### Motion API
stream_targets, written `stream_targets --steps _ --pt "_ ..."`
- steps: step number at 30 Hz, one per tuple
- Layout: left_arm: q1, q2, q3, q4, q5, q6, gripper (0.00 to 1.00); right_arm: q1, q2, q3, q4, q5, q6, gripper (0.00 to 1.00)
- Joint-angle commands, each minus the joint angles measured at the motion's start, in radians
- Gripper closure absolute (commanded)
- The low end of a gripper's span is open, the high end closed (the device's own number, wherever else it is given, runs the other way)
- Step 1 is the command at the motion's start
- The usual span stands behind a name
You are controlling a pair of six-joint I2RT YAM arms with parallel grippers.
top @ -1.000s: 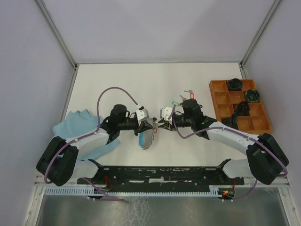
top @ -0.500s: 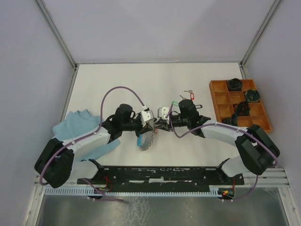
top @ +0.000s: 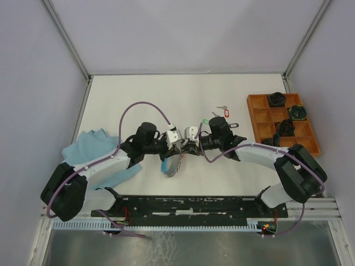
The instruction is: Put the keys on the keyring
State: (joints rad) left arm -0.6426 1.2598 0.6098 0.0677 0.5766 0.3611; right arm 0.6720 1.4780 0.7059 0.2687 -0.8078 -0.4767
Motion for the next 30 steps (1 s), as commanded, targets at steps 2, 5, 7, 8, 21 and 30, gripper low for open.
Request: stream_targets --steps 2,5,7,8,21,30 --pt "-0.005 -0.031 0.032 0.052 0.021 0.03 0.97 0.002 0.031 0.052 0.024 -0.037 0.002 0.75" --pt "-0.006 -0.028 0.031 0.055 0.027 0.031 0.97 0.002 0.038 0.054 0.038 -0.04 0.006 0.8" --pt "-0.005 -0.025 0.03 0.056 0.028 0.032 0.97 0.001 0.043 0.058 0.038 -0.041 0.007 0.85" --pt "-0.005 -0.025 0.03 0.057 0.029 0.032 0.97 0.001 0.045 0.059 0.038 -0.041 0.006 0.88" --pt "0.095 -0.039 -0.138 0.378 0.185 -0.056 0.62 -0.023 0.034 0.012 0.161 -0.047 0.095 0.99" --pt "0.16 0.0 -0.222 0.594 0.278 -0.132 0.52 -0.046 0.058 0.003 0.258 -0.091 0.149 0.99"
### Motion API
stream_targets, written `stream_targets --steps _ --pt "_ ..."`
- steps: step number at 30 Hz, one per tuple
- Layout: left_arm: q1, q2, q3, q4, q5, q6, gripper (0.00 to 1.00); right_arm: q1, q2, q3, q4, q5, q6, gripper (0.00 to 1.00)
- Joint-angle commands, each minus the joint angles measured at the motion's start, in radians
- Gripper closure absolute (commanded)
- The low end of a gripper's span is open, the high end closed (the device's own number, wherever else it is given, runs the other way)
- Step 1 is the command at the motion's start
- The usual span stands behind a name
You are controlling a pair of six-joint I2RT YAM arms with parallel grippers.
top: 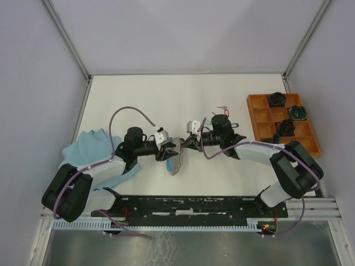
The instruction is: Put the keys on the keyring
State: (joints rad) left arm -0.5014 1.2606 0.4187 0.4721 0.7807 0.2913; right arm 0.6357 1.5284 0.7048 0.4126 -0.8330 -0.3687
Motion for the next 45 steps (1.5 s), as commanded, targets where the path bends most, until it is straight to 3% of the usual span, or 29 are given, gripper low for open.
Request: stream_targets --steps 1,10,19,30,41,45 --pt "0.023 0.0 -0.039 0.211 0.074 -0.068 0.52 -0.01 0.01 0.004 0.118 -0.071 0.043 0.99" --pt "0.036 0.016 -0.074 0.332 0.059 -0.1 0.54 -0.011 0.023 0.004 0.146 -0.1 0.055 0.99" --pt "0.037 0.041 -0.07 0.339 0.069 -0.102 0.71 -0.011 0.022 -0.002 0.173 -0.117 0.078 0.99" --pt "0.04 0.054 -0.07 0.344 0.081 -0.104 0.78 -0.01 0.009 -0.005 0.175 -0.132 0.079 0.99" --pt "0.042 0.058 -0.057 0.33 0.092 -0.106 0.96 -0.011 0.026 0.001 0.166 -0.143 0.076 0.99" --pt "0.041 0.05 -0.027 0.239 0.074 -0.091 0.97 -0.014 0.0 0.0 0.099 -0.091 0.048 0.88"
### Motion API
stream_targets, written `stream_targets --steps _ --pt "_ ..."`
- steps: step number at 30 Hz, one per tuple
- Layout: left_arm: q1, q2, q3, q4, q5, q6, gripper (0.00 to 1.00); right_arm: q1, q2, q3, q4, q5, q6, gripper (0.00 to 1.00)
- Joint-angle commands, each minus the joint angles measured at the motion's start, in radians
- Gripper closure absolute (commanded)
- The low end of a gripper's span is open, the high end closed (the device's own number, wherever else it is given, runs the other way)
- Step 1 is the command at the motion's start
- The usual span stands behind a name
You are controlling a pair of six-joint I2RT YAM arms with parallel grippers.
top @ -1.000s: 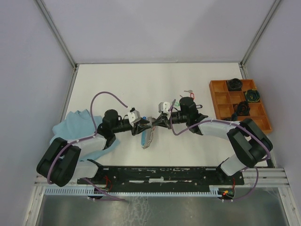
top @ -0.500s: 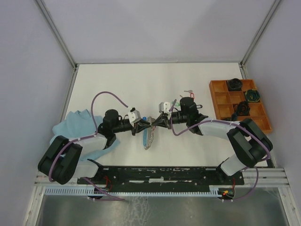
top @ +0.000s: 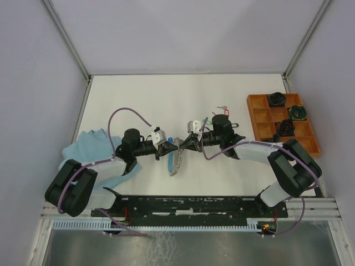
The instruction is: Put the keys on the keyring
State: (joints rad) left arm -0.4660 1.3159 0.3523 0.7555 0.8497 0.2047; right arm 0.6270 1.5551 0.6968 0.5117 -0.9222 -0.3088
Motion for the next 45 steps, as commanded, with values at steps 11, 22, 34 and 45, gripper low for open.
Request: stream_targets --steps 11,22,34,45 --pt "0.001 -0.017 0.136 -0.286 -0.079 0.026 0.97 -0.012 -0.203 -0.013 -0.294 0.195 -0.07 0.62" --pt "-0.038 -0.036 0.209 -0.472 -0.174 0.094 0.97 -0.013 -0.17 0.018 -0.276 0.293 -0.017 0.6" --pt "-0.038 -0.075 0.173 -0.432 -0.326 0.055 0.97 -0.056 -0.232 0.121 -0.62 0.751 0.277 0.51" --pt "-0.036 -0.109 0.117 -0.337 -0.43 -0.021 0.97 -0.152 -0.176 0.211 -0.815 1.042 0.417 0.51"
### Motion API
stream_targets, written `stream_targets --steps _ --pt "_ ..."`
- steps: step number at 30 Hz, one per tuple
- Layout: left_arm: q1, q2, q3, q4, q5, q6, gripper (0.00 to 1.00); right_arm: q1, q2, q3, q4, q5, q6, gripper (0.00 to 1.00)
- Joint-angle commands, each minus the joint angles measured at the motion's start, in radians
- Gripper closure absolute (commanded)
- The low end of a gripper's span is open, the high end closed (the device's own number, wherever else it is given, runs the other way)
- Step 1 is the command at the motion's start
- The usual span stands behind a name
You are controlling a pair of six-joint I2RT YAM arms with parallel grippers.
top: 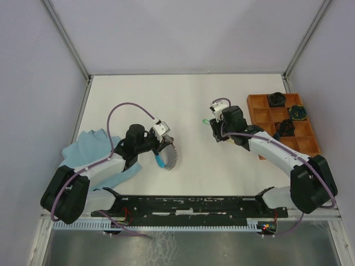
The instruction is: Put the keys on the keyring
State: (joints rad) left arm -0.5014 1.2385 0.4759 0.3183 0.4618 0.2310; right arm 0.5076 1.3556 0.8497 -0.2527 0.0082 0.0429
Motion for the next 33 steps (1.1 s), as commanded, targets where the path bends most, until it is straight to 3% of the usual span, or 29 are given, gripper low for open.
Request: stream_targets --steps 1,7,17,33 --pt "-0.001 -0.034 -0.009 0.107 -0.049 -0.052 0.97 -0.041 0.032 0.064 -0.046 0.113 0.066 0.51" --pt "0.002 -0.047 -0.022 0.12 -0.061 -0.056 0.97 -0.132 0.122 0.134 -0.049 0.111 0.07 0.51" --pt "0.003 -0.047 -0.032 0.135 -0.047 -0.046 0.97 -0.337 0.333 0.284 -0.077 -0.076 0.109 0.57" --pt "0.003 -0.021 -0.018 0.123 0.01 -0.029 0.97 -0.386 0.589 0.519 -0.207 -0.211 0.067 0.59"
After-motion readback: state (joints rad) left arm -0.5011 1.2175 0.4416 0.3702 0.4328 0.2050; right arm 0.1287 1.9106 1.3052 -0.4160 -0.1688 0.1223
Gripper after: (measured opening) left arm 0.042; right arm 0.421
